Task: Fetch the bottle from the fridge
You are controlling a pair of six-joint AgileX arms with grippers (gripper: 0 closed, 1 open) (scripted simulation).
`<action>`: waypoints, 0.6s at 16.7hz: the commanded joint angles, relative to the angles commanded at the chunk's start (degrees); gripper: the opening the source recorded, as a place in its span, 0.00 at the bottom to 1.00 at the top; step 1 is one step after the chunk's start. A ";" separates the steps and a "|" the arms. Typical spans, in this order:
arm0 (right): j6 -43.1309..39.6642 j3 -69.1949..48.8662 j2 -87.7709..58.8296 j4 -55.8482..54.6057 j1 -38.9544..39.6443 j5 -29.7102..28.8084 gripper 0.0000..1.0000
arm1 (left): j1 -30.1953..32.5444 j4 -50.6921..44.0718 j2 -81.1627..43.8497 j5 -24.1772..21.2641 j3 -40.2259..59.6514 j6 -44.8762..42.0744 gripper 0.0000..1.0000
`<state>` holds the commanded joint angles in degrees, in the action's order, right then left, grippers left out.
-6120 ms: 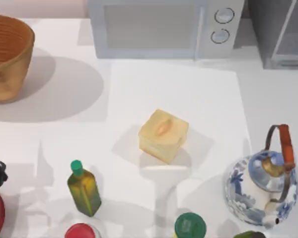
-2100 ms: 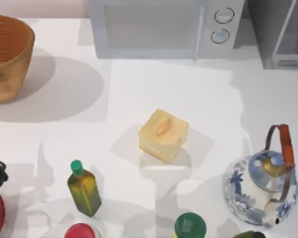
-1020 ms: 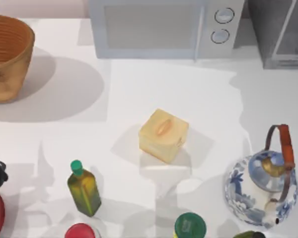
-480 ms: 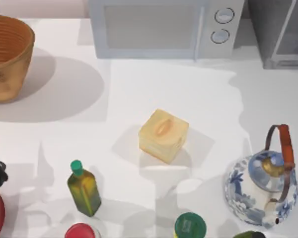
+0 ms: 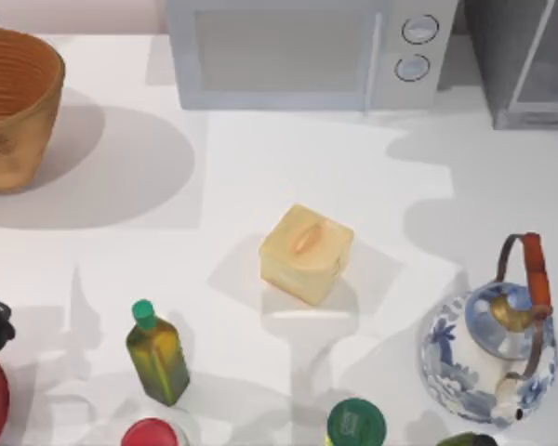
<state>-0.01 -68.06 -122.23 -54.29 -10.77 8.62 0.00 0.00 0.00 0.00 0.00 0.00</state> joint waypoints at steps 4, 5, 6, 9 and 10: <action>0.09 0.36 -0.09 -0.21 -0.02 0.04 0.00 | 0.00 0.00 0.00 0.00 0.00 0.00 1.00; 0.10 1.10 0.51 -0.54 -0.11 0.15 0.00 | 0.00 0.00 0.00 0.00 0.00 0.00 1.00; 0.11 2.42 1.51 -1.12 -0.27 0.30 0.00 | 0.00 0.00 0.00 0.00 0.00 0.00 1.00; 0.15 9.95 5.95 -3.84 -1.07 1.10 0.00 | 0.00 0.00 0.00 0.00 0.00 0.00 1.00; 0.16 13.33 7.70 -4.92 -1.38 1.44 0.00 | 0.00 0.00 0.00 0.00 0.00 0.00 1.00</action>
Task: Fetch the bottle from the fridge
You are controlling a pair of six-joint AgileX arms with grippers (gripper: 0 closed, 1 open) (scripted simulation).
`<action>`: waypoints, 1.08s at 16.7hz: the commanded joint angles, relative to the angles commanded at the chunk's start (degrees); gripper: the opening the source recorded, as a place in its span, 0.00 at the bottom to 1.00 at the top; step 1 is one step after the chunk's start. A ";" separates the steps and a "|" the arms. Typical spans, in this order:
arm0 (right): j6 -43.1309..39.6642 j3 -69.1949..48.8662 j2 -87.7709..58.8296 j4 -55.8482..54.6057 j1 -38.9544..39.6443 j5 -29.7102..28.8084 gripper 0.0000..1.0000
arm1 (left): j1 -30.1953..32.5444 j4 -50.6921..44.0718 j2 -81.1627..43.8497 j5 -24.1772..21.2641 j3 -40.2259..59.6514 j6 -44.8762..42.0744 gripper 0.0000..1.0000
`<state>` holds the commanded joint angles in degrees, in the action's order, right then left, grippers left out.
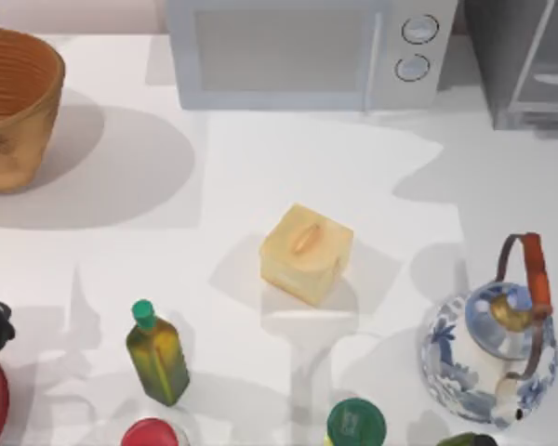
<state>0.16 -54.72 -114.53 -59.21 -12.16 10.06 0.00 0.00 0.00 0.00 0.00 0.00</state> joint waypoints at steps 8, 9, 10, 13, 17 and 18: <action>0.03 12.74 8.05 -5.18 -1.37 1.57 0.00 | 0.00 0.00 0.00 0.00 0.00 0.00 1.00; 0.03 12.74 8.05 -5.18 -1.37 1.57 0.00 | 0.00 0.00 0.00 0.00 0.00 0.00 1.00; 0.12 12.56 7.71 -5.02 -1.05 1.53 0.00 | 0.00 0.00 0.00 0.00 0.00 0.00 1.00; 0.10 13.21 9.25 -3.97 -0.78 1.34 0.00 | 0.00 0.00 0.00 0.00 0.00 0.00 1.00; 0.00 17.12 19.10 2.23 0.58 0.13 0.00 | 0.00 0.00 0.00 0.00 0.00 0.00 1.00; -0.02 18.64 23.03 4.57 1.06 -0.32 0.00 | 0.00 0.00 0.00 0.00 0.00 0.00 1.00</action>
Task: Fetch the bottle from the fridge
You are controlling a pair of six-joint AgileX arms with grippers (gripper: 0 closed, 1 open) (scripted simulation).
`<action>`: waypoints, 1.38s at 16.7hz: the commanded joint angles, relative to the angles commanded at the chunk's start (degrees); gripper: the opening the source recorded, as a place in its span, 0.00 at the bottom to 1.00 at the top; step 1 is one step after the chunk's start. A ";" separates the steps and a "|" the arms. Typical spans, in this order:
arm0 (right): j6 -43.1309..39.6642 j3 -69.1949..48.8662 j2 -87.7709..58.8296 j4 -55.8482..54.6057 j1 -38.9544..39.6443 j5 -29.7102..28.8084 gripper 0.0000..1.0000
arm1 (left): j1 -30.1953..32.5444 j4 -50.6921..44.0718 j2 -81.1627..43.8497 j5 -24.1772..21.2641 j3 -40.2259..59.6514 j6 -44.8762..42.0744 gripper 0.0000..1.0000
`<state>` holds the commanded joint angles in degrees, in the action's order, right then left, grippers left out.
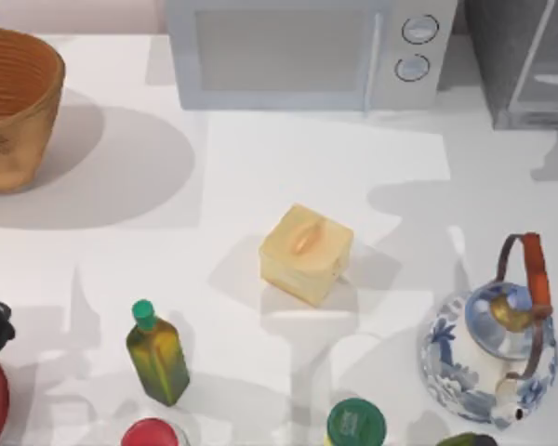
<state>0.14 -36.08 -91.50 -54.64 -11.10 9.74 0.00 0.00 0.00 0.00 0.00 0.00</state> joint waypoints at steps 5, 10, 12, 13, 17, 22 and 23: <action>0.03 10.24 27.39 15.33 2.98 -2.73 0.00 | 0.00 0.00 0.00 0.00 0.00 0.00 1.00; 0.11 22.61 59.73 33.64 6.54 -5.83 0.00 | 0.00 0.00 0.00 0.00 0.00 0.00 1.00; 0.10 27.09 70.83 40.41 7.93 -7.03 0.00 | 0.00 0.00 0.00 0.00 0.00 0.00 1.00; 0.07 29.07 75.53 43.45 8.57 -7.58 0.00 | 0.00 0.00 0.00 0.00 0.00 0.00 1.00; -0.07 34.66 88.32 52.28 10.54 -9.26 0.00 | 0.00 0.00 0.00 0.00 0.00 0.00 1.00; -0.14 36.08 91.50 54.64 11.10 -9.74 0.00 | 0.00 0.00 0.00 0.00 0.00 0.00 1.00; -0.14 36.08 91.50 54.64 11.10 -9.74 0.00 | 0.00 0.00 0.00 0.00 0.00 0.00 1.00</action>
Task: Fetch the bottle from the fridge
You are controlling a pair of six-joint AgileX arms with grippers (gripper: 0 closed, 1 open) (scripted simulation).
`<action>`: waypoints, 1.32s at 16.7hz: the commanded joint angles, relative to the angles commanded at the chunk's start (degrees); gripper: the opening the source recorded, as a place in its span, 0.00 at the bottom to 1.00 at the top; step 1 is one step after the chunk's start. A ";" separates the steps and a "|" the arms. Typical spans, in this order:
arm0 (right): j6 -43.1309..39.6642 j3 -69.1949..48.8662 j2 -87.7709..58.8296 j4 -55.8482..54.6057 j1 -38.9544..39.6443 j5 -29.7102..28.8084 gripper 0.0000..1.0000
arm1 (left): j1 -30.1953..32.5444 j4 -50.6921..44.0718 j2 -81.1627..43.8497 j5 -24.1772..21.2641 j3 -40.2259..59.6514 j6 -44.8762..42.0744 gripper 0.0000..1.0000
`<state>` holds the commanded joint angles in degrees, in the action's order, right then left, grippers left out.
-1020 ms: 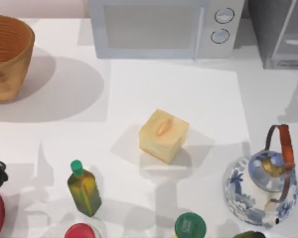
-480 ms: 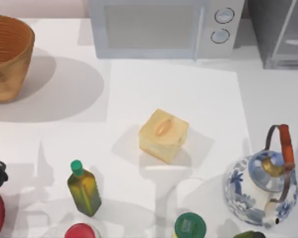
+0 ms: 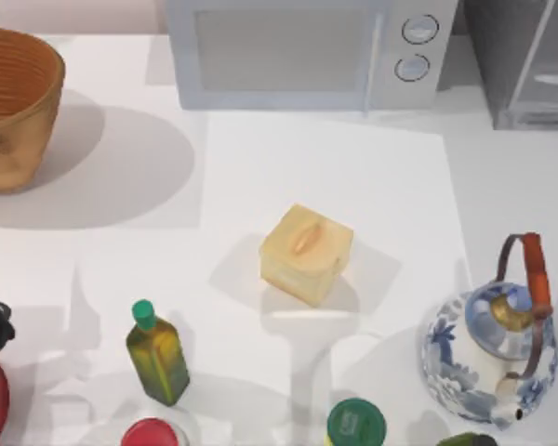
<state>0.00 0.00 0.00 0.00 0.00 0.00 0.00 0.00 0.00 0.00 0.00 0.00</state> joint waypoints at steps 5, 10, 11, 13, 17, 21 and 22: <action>-0.16 -2.58 -3.00 -2.12 1.78 -1.96 0.00 | 0.00 0.00 0.00 0.00 0.00 0.00 1.00; -0.91 -13.88 -18.50 -9.99 9.89 -10.37 0.00 | 0.00 0.00 0.00 0.00 0.00 0.00 1.00; -0.99 -16.79 -23.27 -11.82 11.96 -12.54 0.00 | 0.00 0.00 0.00 0.00 0.00 0.00 1.00; -1.05 -22.99 -34.15 -15.51 16.33 -17.23 0.00 | 0.00 0.00 0.00 0.00 0.00 0.00 1.00; -0.89 -36.66 -59.95 -23.03 25.91 -27.46 0.00 | 0.00 0.00 0.00 0.00 0.00 0.00 1.00; -0.67 -51.31 -87.37 -31.18 35.81 -37.59 0.00 | 0.00 0.00 0.00 0.00 0.00 0.00 1.00; -0.64 -54.97 -93.91 -33.29 38.12 -39.87 0.00 | 0.00 0.00 0.00 0.00 0.00 0.00 1.00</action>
<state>-0.64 -54.96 -93.91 -33.29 38.12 -39.87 0.00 0.00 0.00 0.00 0.00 0.00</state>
